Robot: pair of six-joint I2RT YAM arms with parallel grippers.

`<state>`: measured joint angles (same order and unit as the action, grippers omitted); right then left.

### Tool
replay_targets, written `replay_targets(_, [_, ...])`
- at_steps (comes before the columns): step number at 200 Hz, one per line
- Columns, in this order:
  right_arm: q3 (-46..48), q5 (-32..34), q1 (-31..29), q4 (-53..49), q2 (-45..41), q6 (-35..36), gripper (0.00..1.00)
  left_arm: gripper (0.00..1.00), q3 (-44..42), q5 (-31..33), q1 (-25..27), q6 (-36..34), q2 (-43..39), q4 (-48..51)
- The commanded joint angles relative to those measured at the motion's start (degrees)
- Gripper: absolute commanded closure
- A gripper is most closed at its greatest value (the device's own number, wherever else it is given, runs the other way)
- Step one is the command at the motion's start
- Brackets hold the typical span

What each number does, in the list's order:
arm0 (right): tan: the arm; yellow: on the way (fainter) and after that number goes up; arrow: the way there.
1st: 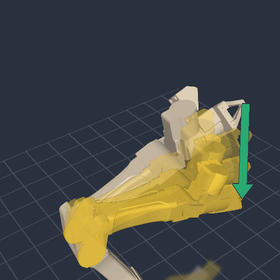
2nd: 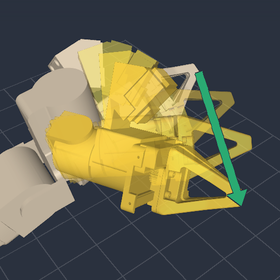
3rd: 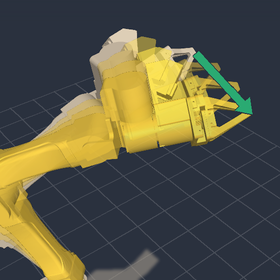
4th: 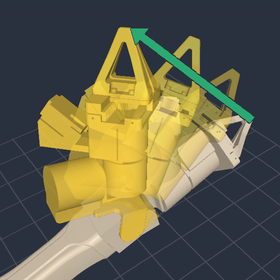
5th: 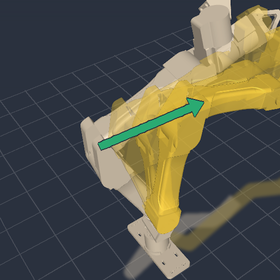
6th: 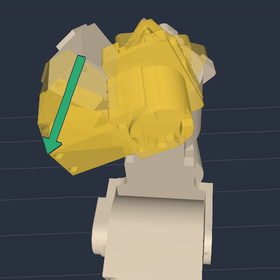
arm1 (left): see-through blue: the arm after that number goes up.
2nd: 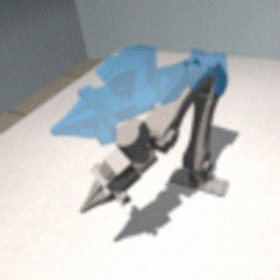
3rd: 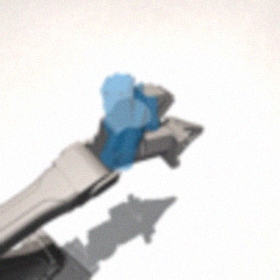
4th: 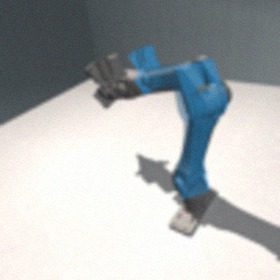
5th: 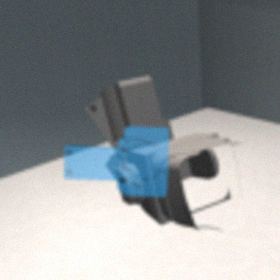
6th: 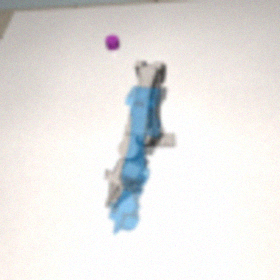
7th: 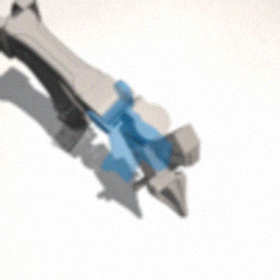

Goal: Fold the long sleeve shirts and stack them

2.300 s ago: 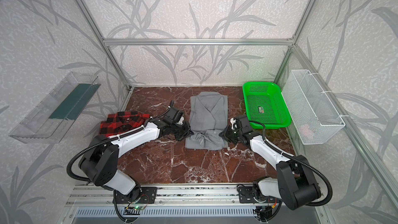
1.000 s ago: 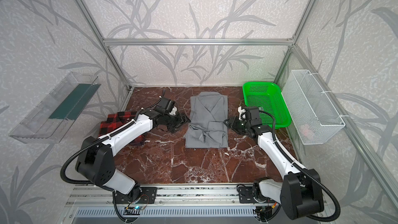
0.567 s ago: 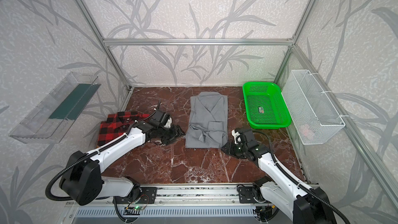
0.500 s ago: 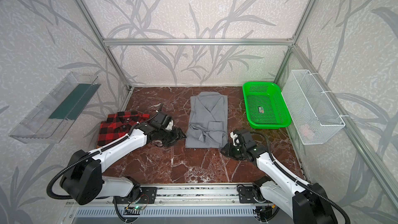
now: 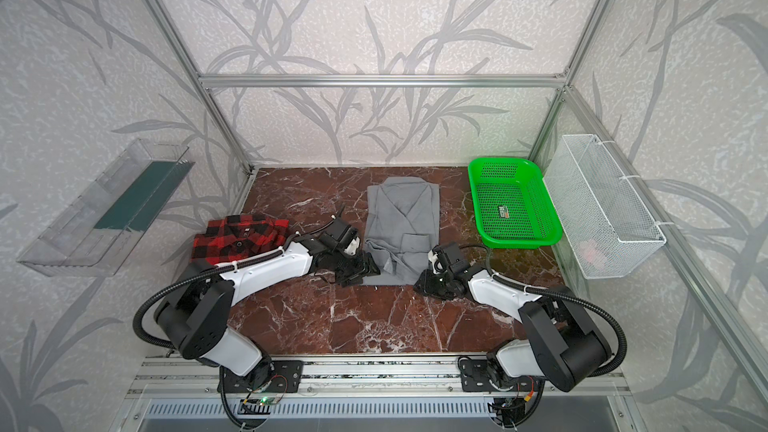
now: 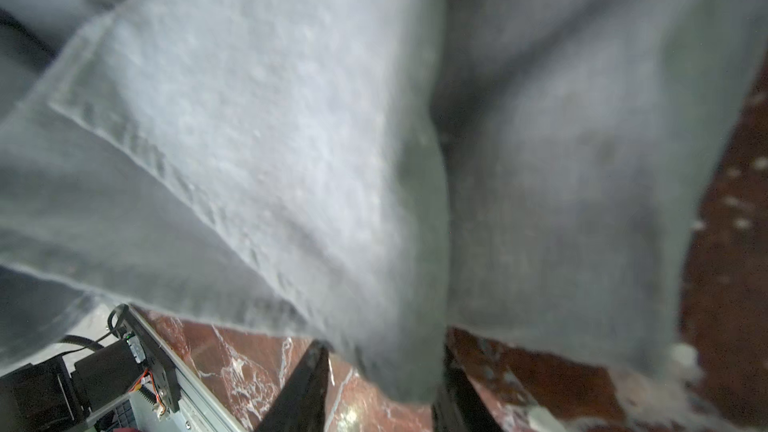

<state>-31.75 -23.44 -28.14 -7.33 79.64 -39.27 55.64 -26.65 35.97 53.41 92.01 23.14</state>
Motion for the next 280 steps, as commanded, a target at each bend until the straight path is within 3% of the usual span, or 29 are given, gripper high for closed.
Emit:
replay_targets(1, [-3.50,1.99,-0.10,1.33,0.78,1.04,0.61,0.34,4.38,-0.77,0.07,-1.51,2.25,0.54])
replay_targets(39, [-7.77,5.33,0.68,0.48,2.25,2.18,0.62,0.34,10.63,-0.50,-0.10,-3.81,7.00,3.22])
replay_targets(97, [-14.56,2.43,5.71,1.62,6.02,1.82,0.63,0.34,19.74,-1.38,-2.31,-5.70,12.70,4.76])
replay_targets(126, [-18.13,0.99,7.10,-0.40,8.20,2.28,0.63,0.34,21.41,-1.03,-5.24,-9.21,10.49,5.84])
replay_targets(169, [-18.68,-0.77,7.41,-3.79,4.29,5.40,0.55,0.34,8.45,7.59,-9.20,-13.23,-2.61,3.03])
replay_targets(191, [-20.13,0.15,6.64,-7.36,2.75,7.14,0.52,0.38,-0.15,8.66,-10.66,-11.97,-6.55,-1.45])
replay_targets(242, [-21.91,2.40,2.86,-12.01,-1.37,8.90,0.54,0.55,-8.32,7.50,-13.38,-8.20,-6.67,-8.85])
replay_targets(280, [-22.45,-0.90,1.52,-9.39,3.05,6.80,0.65,0.63,-11.80,6.52,-13.99,-6.08,-5.29,-14.53])
